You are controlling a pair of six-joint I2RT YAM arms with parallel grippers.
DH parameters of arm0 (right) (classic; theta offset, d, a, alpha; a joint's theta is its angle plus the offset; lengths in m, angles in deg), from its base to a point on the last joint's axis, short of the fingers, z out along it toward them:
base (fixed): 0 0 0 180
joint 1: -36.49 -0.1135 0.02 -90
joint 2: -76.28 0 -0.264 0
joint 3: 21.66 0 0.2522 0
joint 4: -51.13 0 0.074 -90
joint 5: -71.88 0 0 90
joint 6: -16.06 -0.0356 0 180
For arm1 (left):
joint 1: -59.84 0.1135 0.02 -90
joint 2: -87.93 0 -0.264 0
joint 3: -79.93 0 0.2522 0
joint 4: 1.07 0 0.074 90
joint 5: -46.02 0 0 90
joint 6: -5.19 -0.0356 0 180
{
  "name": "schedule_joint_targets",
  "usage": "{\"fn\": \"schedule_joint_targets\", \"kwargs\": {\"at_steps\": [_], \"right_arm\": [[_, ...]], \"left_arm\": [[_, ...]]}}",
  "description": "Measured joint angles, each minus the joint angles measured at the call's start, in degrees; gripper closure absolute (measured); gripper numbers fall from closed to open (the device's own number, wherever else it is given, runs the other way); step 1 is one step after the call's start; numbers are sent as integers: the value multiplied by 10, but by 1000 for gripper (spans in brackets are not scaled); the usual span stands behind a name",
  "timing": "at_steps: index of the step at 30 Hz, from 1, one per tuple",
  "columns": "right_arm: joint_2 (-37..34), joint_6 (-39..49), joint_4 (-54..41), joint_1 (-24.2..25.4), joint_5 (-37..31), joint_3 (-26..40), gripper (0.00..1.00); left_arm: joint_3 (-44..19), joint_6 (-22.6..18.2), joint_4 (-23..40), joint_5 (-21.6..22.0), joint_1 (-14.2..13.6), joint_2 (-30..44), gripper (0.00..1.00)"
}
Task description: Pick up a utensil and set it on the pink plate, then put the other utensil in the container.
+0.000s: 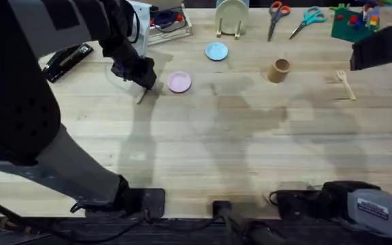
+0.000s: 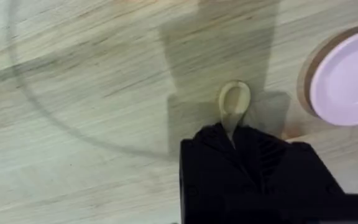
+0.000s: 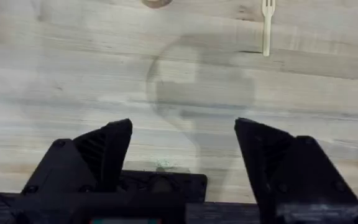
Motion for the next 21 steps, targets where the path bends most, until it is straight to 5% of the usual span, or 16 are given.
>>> {"fn": "schedule_joint_targets", "kwargs": {"at_steps": [15, 21], "right_arm": [[0, 0, 0, 0, 0, 0, 7], [0, 0, 0, 0, 0, 0, 8]], "left_arm": [[1, 13, 43, 1, 0, -100, 958], [-15, 17, 112, -10, 0, -127, 958]]}}
